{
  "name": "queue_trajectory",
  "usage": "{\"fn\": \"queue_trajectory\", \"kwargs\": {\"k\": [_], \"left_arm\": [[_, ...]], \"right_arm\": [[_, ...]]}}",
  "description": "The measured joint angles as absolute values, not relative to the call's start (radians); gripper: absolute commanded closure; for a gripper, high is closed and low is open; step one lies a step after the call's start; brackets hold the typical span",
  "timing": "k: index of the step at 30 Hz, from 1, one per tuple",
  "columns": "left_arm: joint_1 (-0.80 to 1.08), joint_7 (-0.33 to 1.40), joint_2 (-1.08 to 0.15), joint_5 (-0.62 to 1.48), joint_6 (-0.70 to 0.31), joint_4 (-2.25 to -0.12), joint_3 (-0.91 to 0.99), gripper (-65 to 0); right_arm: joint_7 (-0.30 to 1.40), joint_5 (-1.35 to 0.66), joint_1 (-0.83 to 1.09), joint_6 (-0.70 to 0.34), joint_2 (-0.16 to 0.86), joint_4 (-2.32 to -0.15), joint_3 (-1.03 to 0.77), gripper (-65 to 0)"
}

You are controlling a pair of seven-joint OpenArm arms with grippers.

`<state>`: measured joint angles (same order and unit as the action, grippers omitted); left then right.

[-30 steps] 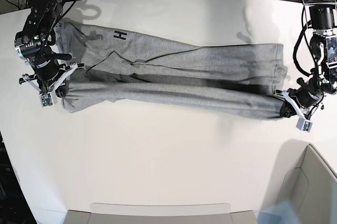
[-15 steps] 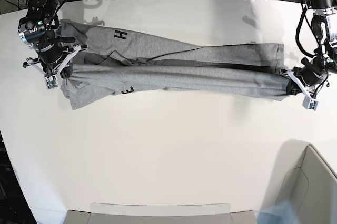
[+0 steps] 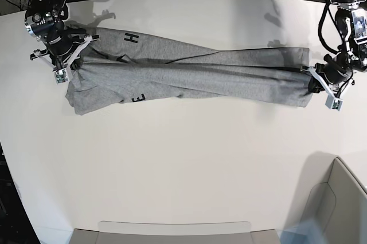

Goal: Fold the T-shirt properly
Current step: 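Hold the strip ends and release the shirt end with the left gripper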

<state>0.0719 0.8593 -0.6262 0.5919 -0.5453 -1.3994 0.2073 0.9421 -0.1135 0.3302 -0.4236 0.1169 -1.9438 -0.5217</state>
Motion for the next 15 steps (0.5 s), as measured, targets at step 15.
{"fn": "queue_trajectory", "kwargs": {"k": [15], "left_arm": [[0.133, 0.860, -0.629, 0.587, -0.546, -1.498, 0.212, -25.6]], "right_arm": [[0.943, -0.113, 0.341, -0.424, 0.116, -1.944, -0.516, -25.2]]}}
